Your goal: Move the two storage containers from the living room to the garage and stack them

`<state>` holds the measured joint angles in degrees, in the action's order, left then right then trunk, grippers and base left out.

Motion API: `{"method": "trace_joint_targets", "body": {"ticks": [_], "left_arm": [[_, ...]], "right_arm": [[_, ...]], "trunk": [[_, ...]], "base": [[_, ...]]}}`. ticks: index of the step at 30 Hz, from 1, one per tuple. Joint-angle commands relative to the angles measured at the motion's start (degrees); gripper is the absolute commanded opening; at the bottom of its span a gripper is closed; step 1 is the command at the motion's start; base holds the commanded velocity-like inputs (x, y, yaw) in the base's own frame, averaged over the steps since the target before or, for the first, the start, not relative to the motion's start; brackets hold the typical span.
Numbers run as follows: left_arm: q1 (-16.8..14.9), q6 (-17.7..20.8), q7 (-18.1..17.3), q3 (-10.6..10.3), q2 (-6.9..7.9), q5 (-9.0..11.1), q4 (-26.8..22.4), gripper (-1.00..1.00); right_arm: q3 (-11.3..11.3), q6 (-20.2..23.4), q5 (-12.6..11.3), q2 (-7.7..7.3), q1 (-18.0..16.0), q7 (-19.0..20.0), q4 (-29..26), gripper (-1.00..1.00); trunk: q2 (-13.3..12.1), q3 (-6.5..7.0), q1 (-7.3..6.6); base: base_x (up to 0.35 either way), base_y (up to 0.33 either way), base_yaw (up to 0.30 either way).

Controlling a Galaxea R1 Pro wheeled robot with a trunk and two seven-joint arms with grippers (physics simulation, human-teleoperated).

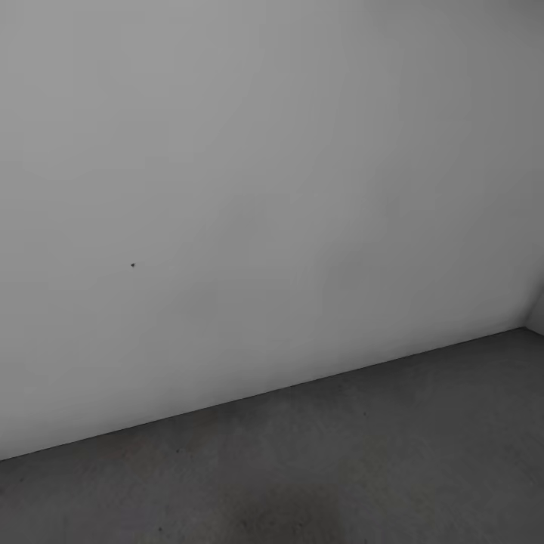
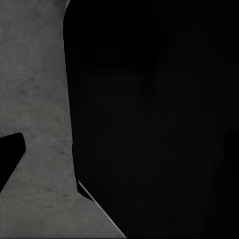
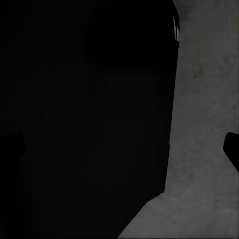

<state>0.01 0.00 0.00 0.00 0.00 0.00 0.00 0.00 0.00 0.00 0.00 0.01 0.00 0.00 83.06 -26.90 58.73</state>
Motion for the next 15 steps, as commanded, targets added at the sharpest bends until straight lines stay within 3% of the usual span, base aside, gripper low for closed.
{"method": "trace_joint_targets", "body": {"ticks": [1, 2, 10, 15], "left_arm": [[0.0, 0.0, 0.0, 0.0, 0.00, 0.0, 0.0, 1.00], [0.3, -0.1, -0.1, 0.3, -0.33, -0.1, 0.2, -1.00], [2.9, -0.2, -0.1, 0.2, -2.90, -0.1, 0.2, -1.00], [3.9, -0.3, -0.1, 0.2, -4.51, 0.0, 0.1, -1.00]], "right_arm": [[0.0, 0.0, 0.0, 0.00, 0.0, 0.0, 0.0, 1.00], [0.1, 0.3, 0.0, 0.33, -0.3, -0.1, 0.1, -1.00], [0.3, 0.6, -0.1, 2.90, -2.1, -0.1, 0.1, -1.00], [0.1, 0.6, 0.0, 2.92, -2.2, -0.1, 0.0, -1.00]], "trunk": [[0.0, -0.03, 0.00], [0.0, -0.03, 0.00], [0.0, -0.03, 0.00], [0.0, -0.03, 0.00]], "base": [[0.000, 0.000, 0.000], [0.000, 0.000, 0.000], [0.000, 0.000, 0.000], [0.000, 0.000, 0.000]]}}
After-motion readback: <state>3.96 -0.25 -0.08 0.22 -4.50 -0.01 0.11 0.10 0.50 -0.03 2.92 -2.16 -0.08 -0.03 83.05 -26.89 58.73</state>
